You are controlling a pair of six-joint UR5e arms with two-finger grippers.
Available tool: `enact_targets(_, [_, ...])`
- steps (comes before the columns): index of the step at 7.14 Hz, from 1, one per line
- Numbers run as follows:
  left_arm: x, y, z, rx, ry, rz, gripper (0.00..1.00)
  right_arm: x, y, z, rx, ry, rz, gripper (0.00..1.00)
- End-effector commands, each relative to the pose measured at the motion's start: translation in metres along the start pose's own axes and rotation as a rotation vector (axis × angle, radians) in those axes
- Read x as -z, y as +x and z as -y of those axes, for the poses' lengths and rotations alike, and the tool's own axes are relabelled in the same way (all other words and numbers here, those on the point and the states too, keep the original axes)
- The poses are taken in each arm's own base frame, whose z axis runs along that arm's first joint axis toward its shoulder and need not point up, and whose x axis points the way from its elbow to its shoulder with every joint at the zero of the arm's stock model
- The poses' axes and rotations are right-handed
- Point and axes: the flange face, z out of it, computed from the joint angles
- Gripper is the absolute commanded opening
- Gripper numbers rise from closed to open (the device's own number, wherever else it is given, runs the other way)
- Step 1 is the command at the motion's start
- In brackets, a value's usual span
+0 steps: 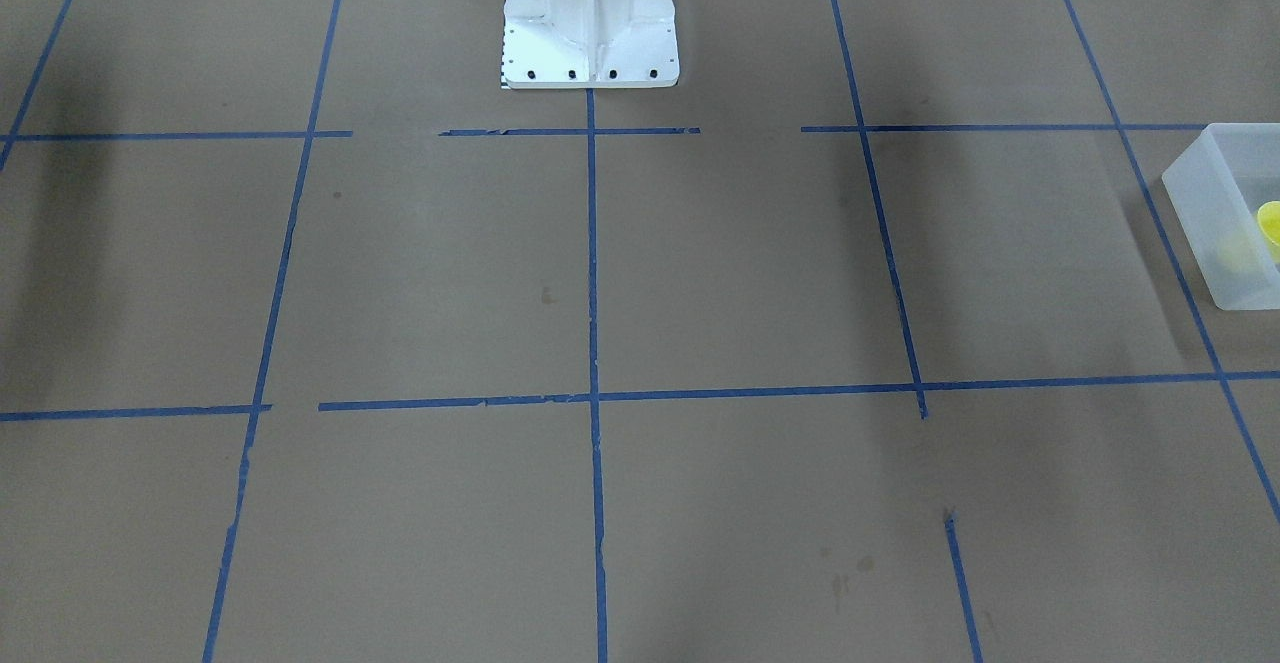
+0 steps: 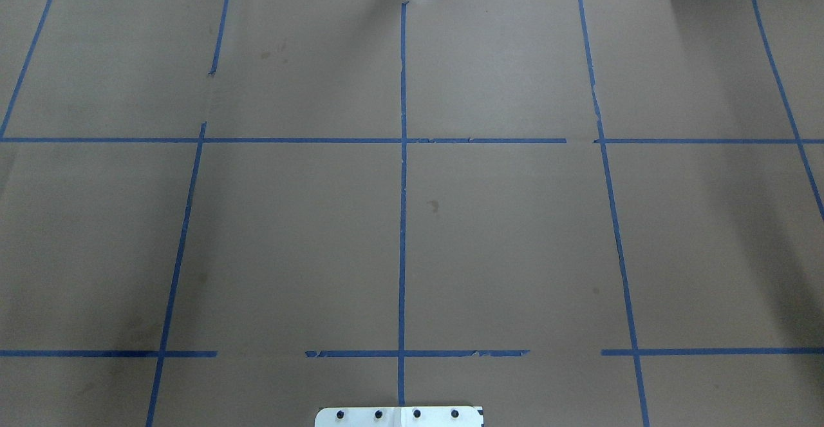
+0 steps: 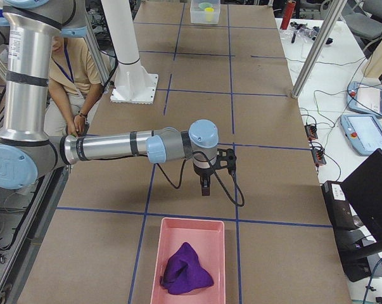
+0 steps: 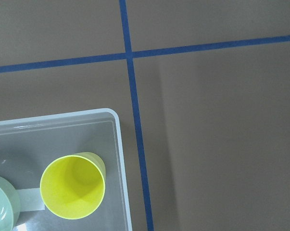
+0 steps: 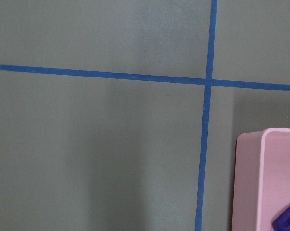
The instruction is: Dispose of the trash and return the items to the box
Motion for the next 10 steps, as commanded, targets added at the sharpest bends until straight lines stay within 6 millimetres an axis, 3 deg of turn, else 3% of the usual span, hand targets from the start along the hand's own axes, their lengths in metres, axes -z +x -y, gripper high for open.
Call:
enact_targets(1, [0.003, -0.008, 0.009, 0.012, 0.009, 0.010, 1.00, -0.003, 0.013, -0.004, -0.013, -0.004, -0.001, 1.00])
enact_targets(5, [0.004, -0.016, 0.000, 0.027, 0.007, 0.036, 1.00, -0.004, 0.014, 0.008, -0.012, -0.003, -0.018, 1.00])
enact_targets(8, [0.023, -0.001, 0.001, -0.004, 0.040, 0.048, 1.00, -0.009, 0.012, 0.030, -0.001, -0.001, -0.027, 1.00])
enact_targets(10, [0.015, -0.009, 0.001, 0.014, 0.025, 0.046, 1.00, -0.015, 0.002, 0.030, 0.089, -0.013, -0.022, 1.00])
